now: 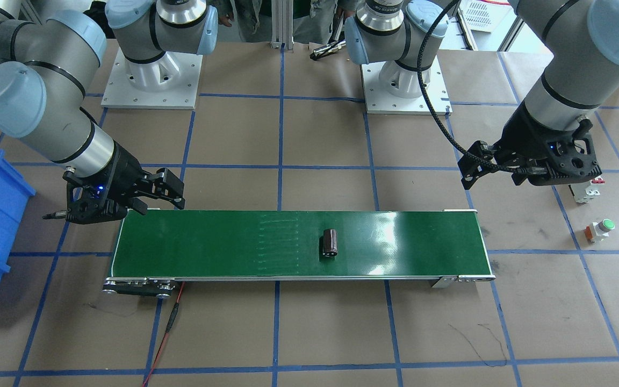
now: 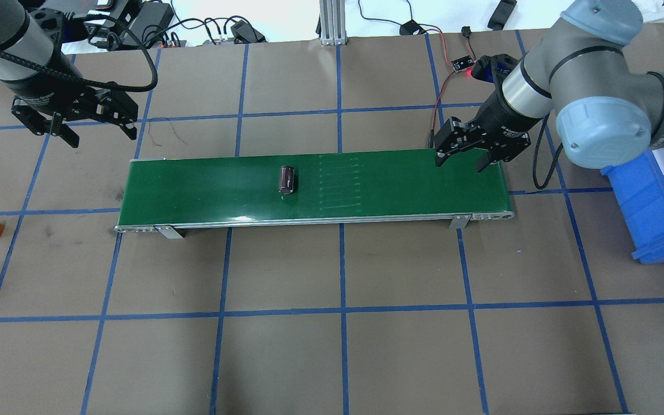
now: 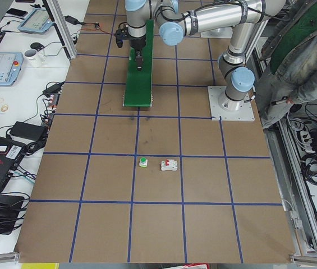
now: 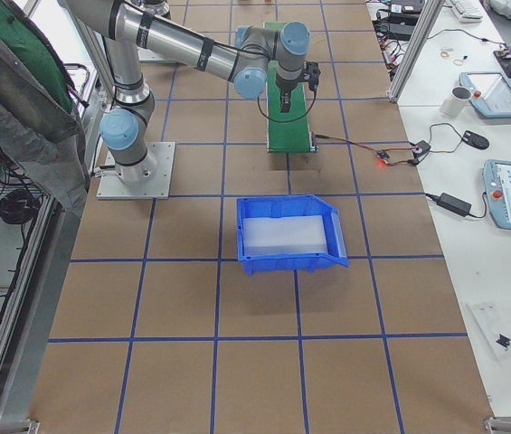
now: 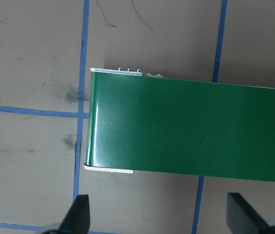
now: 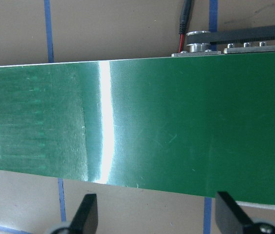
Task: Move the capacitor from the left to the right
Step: 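Raise the left gripper away while the right gripper moves over the belt, then lower the right gripper onto the capacitor riding the belt and grasp it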
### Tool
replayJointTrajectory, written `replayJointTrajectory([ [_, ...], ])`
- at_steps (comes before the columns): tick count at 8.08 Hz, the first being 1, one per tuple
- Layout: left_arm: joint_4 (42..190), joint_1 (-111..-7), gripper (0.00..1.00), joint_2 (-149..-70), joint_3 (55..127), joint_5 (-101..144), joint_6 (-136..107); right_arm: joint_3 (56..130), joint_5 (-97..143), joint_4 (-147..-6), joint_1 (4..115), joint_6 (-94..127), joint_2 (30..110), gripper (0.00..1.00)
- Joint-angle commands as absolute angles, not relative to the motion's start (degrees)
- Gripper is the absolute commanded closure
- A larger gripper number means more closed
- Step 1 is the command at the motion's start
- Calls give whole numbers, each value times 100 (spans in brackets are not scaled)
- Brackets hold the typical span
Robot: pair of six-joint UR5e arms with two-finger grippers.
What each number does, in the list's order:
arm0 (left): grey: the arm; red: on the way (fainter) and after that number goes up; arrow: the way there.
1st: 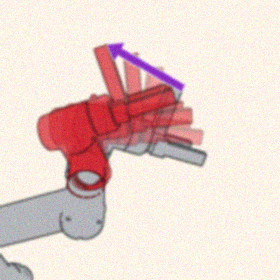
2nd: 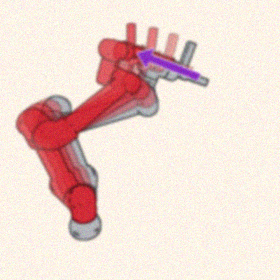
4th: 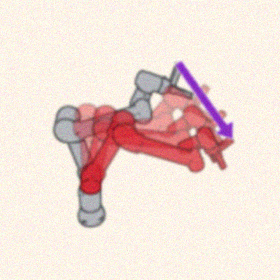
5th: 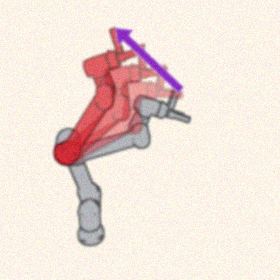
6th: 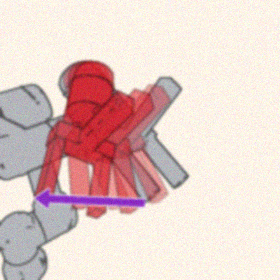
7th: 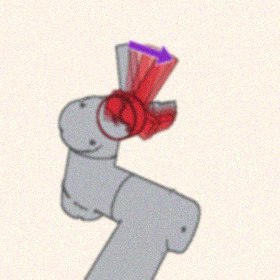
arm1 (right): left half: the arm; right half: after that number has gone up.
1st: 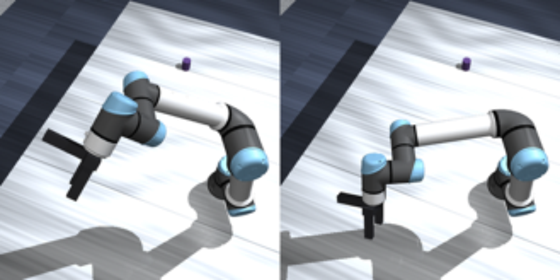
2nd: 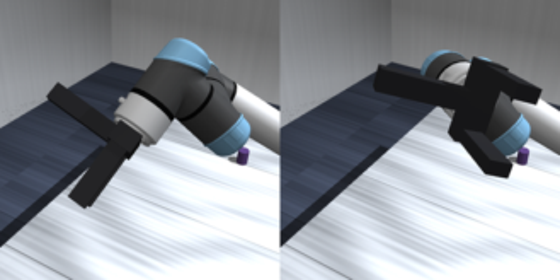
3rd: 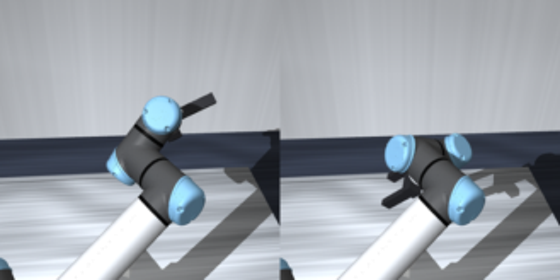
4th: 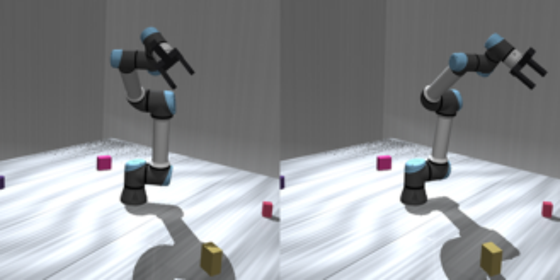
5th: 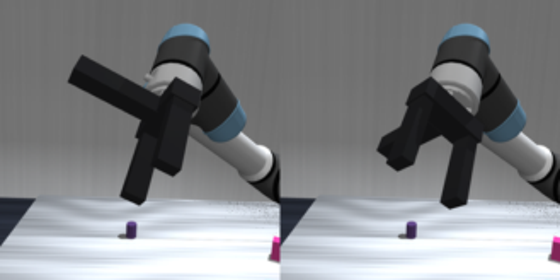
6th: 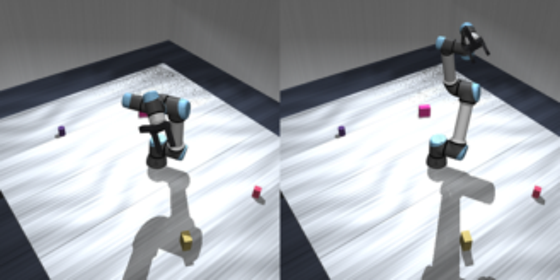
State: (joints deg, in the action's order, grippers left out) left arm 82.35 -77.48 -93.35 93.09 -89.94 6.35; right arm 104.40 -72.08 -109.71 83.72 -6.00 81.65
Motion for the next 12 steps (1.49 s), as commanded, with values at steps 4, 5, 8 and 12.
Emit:
replayJointTrajectory([
  [4,8420,-7734,0,-9308,9308,-8974,615,10450,-6970,-11188,8385,-589,7787,16],
  [5,8420,-7734,0,-9308,9308,-8974,615,10450,-6970,-11188,8385,-589,7787,16],
  [8,8420,-7734,0,-9316,9316,-8956,615,10468,-6961,-11188,8402,-580,7778,17],
  [12,8411,-7734,0,-9316,9343,-8956,606,10547,-6847,-11188,8473,-554,7778,19],
])
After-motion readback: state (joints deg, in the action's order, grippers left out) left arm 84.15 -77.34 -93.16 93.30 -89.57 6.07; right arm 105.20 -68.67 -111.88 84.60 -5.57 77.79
